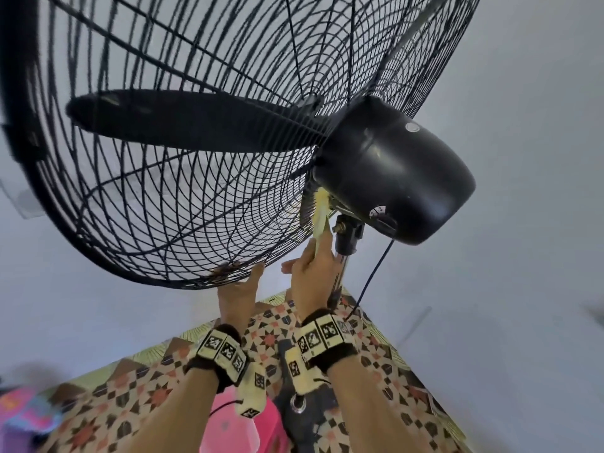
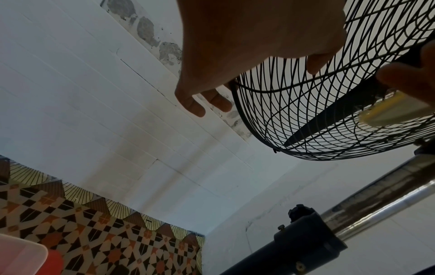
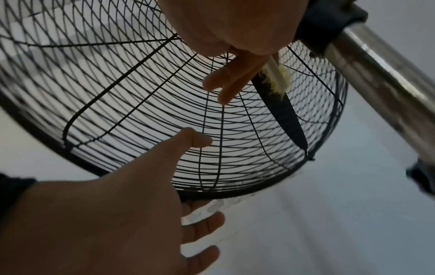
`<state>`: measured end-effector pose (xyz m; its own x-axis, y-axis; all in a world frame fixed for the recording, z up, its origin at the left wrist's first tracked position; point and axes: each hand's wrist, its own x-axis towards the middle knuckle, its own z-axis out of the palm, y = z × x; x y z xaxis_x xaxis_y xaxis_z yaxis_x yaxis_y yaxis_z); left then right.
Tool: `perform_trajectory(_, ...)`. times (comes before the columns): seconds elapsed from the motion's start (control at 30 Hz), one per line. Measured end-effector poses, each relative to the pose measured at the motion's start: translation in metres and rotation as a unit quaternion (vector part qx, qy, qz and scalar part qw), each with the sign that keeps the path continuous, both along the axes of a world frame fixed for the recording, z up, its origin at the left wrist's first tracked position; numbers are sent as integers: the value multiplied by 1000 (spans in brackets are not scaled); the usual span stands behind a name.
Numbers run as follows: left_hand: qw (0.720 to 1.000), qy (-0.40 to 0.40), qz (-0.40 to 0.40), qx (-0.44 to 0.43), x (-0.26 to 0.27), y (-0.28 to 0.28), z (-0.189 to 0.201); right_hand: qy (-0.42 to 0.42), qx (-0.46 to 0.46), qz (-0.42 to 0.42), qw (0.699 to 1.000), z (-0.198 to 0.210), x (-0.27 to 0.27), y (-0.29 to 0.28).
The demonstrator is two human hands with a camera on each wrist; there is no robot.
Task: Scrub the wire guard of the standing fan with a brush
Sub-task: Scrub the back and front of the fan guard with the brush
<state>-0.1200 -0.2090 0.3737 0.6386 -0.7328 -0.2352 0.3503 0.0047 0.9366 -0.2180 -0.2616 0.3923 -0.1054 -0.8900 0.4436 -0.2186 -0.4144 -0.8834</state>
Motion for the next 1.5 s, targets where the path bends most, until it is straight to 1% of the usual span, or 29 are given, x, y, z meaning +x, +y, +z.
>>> perform_trajectory(0.07,1000,26,-3,-2,0,-3,-1,9,26,-3,1000,-6,3,2)
perform_trajectory(0.17,999,50,-3,-8,0,-1,-1,62,82,-2,995,-31,-2,4)
perform_trajectory(0.23,998,57,-3,-16,0,-1,0,77,59,-6,995,-40,-7,5)
perform_trajectory(0.33,995,94,-5,-30,4,-4,0,33,19,-11,999,-31,-4,3)
perform_trajectory(0.4,997,72,-10,-29,3,-4,0,11,24,-17,999,-25,3,0)
perform_trajectory(0.43,997,68,-9,-29,3,-4,-1,11,39,-14,999,-26,4,-2)
perform_trajectory(0.47,996,83,-4,-26,4,-4,-2,14,59,-8,998,-29,6,-3)
perform_trajectory(0.53,992,123,-5,-28,8,-4,-5,47,109,5,993,-43,5,-4)
perform_trajectory(0.57,992,124,2,-30,8,-4,-5,55,123,8,991,-47,3,-3)
perform_trajectory(0.63,996,85,14,-26,8,-7,-7,38,103,8,994,-45,-1,0)
perform_trajectory(0.73,998,51,29,-11,10,-12,-16,9,29,-12,999,-28,-2,2)
perform_trajectory(0.8,1000,17,25,1,10,-12,-18,11,7,-24,1000,-23,3,-1)
perform_trajectory(0.87,999,-35,17,29,13,-14,-21,31,45,-19,998,-31,7,-5)
perform_trajectory(0.93,997,-67,11,38,14,-12,-20,63,129,6,990,-46,6,-6)
perform_trajectory(0.97,996,-78,9,38,14,-11,-21,73,151,10,986,-51,3,-5)
perform_trajectory(1.03,994,-99,7,48,14,-11,-20,73,136,-3,988,-49,-2,-2)
perform_trajectory(1.1,993,-110,3,53,13,-11,-19,46,86,-10,995,-41,-3,-4)
perform_trajectory(1.17,991,-120,0,57,12,-12,-22,13,65,-16,998,-36,0,-10)
perform_trajectory(1.23,990,-128,-7,54,13,-13,-21,14,78,-20,997,-42,5,-16)
perform_trajectory(1.27,990,-126,-12,57,14,-13,-22,30,89,-17,995,-49,7,-17)
perform_trajectory(1.37,993,-90,-20,68,16,-14,-23,82,123,2,989,-63,6,-18)
perform_trajectory(1.43,993,-94,-9,74,16,-15,-26,69,125,-8,990,-61,-1,-18)
perform_trajectory(1.5,994,-76,-6,74,15,-16,-26,36,92,-11,995,-54,-4,-15)
